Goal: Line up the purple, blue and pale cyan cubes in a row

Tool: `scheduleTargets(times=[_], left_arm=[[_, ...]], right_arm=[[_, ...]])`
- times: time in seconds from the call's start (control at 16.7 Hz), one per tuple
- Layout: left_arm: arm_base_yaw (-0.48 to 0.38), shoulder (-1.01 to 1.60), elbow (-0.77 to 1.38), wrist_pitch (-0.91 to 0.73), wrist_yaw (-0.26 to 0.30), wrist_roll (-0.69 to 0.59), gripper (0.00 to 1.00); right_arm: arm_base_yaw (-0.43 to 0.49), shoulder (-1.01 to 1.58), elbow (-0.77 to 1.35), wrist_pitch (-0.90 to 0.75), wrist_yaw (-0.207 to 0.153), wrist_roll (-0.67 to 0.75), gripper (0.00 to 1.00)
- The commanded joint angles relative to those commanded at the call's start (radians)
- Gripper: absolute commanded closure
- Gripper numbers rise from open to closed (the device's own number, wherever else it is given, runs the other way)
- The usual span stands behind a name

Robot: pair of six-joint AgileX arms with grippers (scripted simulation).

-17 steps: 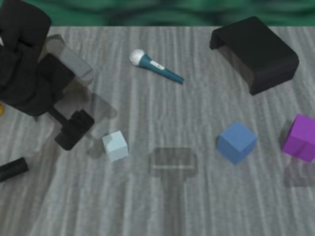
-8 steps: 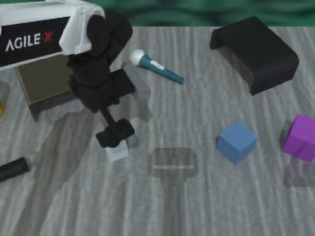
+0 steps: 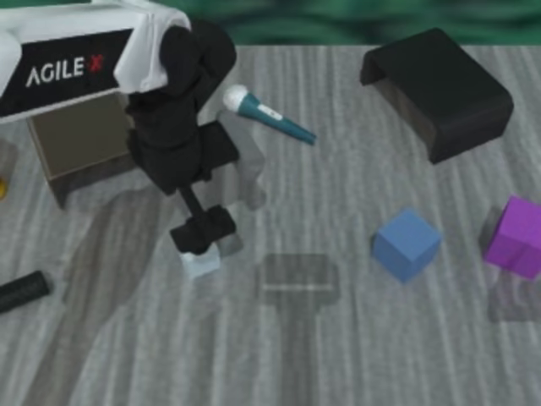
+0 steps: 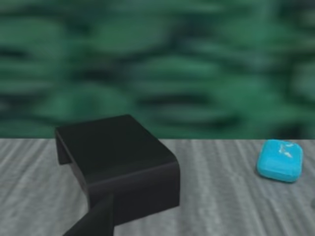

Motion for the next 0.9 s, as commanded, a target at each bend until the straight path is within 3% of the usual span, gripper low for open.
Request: scheduleTargets(times=[0.48,0.78,0.9], left_arm=[[-0.003,0.130,-0.138,0.274,0.001,0.003,0.00],[-0.003,0.144,-0.150,0.294,0.001,0.004,0.00],[-0.003,0.144,-0.150,0.294,0.001,0.004,0.15]], right_arm=[[0.000,0.000,0.000,0.000,0.000,0.000,0.00],[0.000,0.000,0.000,0.000,0.000,0.000,0.00],[0.000,0.000,0.000,0.000,0.000,0.000,0.00]])
